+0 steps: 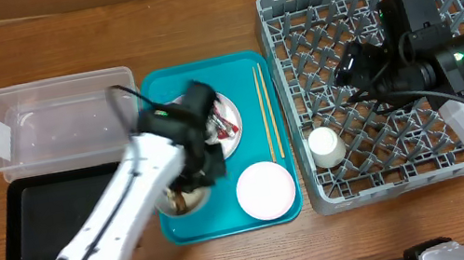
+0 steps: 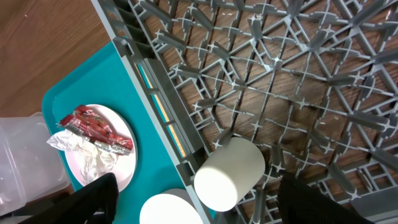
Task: Sort waste into correct bins and load items into the dishwasher
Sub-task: 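Tip the rice bowl over the black tray to dump food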
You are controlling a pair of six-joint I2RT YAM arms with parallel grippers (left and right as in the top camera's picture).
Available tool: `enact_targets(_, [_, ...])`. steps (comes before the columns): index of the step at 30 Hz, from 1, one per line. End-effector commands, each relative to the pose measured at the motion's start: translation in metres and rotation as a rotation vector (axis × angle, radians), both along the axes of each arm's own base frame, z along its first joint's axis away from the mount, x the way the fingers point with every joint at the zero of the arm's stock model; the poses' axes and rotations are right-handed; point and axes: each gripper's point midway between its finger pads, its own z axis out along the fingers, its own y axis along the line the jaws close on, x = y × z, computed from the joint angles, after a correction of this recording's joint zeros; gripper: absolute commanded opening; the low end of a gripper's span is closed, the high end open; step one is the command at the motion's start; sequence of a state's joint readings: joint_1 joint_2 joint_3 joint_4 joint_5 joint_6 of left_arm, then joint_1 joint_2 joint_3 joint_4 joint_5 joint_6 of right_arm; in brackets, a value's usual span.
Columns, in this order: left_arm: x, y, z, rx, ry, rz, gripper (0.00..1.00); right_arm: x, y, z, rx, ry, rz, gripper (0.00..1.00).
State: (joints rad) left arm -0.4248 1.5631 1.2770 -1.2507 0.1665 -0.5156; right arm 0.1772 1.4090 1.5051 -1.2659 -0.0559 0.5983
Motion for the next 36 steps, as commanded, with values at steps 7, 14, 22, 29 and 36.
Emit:
enact_targets(7, [0.022,0.065,0.051,-0.500,-0.021,0.201,0.04,0.002,0.000,0.012,0.011,-0.033,0.000,0.84])
enact_targets(14, [0.043,0.128,0.065,-0.690,-0.257,0.258,0.04,0.002,0.001,0.012,0.012,-0.033,0.000,0.84])
enact_targets(22, [0.041,0.144,0.048,-0.959,-0.356,0.352,0.04,0.002,0.000,0.011,0.012,-0.032,-0.001,0.84])
enact_targets(29, [0.036,0.165,0.044,-1.084,-0.430,0.425,0.04,0.001,0.000,0.011,0.011,-0.030,-0.001,0.84])
enact_targets(36, [0.029,0.183,0.041,-1.099,-0.474,0.461,0.04,0.001,0.000,0.011,0.011,-0.029,0.000,0.84])
